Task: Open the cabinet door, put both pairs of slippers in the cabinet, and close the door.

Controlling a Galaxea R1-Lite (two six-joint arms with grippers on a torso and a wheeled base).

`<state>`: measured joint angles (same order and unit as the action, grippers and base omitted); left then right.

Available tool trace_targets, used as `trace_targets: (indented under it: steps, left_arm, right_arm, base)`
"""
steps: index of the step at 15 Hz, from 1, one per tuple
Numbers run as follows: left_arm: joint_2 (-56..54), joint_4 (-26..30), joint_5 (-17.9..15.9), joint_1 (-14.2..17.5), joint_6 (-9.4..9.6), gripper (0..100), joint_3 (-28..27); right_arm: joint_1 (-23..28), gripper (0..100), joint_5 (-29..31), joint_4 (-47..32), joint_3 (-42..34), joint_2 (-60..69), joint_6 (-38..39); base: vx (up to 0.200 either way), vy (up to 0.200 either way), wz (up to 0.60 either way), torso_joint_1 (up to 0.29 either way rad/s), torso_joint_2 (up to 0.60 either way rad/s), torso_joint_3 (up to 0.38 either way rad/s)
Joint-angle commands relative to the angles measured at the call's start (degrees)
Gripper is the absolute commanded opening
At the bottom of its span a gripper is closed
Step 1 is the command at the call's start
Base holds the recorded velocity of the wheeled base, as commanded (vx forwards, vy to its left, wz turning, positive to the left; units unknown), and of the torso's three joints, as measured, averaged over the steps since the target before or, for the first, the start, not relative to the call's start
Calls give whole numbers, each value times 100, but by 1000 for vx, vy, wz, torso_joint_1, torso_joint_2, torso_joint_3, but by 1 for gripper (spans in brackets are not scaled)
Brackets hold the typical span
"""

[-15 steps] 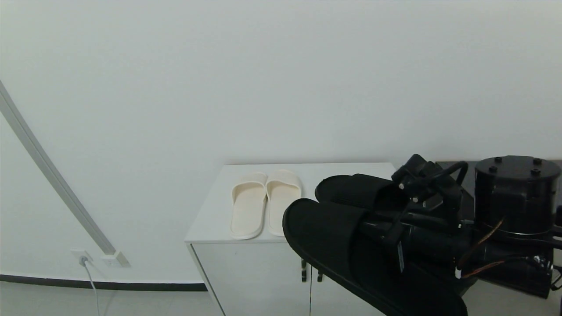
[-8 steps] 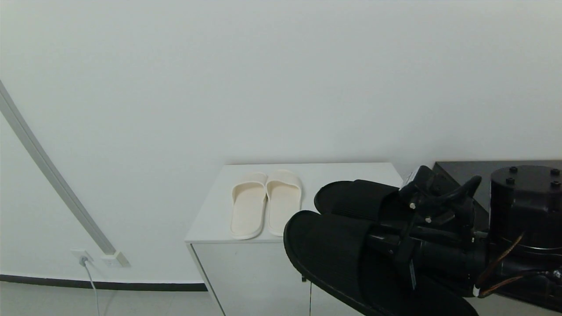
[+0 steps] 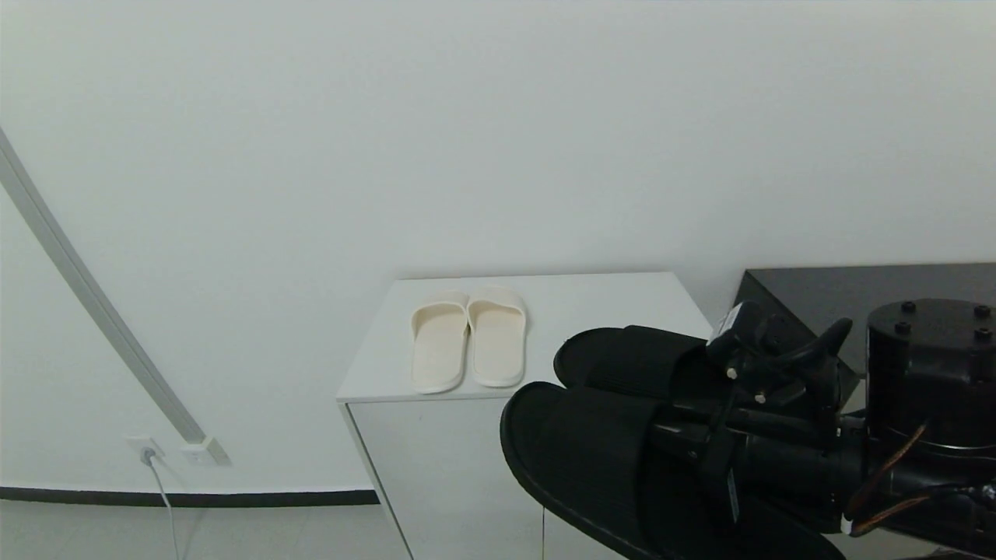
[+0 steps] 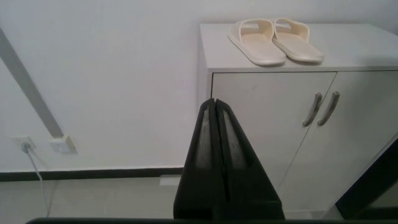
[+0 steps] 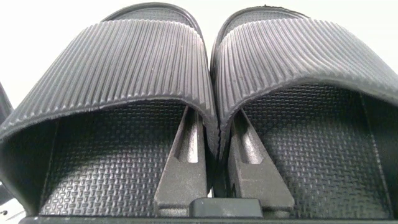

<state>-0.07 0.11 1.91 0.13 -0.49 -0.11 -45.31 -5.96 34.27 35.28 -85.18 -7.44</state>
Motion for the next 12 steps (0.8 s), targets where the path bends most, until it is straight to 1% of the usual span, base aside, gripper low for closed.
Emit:
trace_targets:
  steps: [1, 12]
  left_arm:
    - [7, 7, 11, -5, -4, 0, 2]
    - [7, -2, 20, -5, 22, 0, 11]
  right_arm:
    - [-13, 0, -10, 1, -39, -17, -3]
    - [-13, 0, -10, 115, -206, -25, -3]
  base:
    - [0, 0, 0, 0, 0, 0]
    - [0, 0, 0, 0, 0, 0]
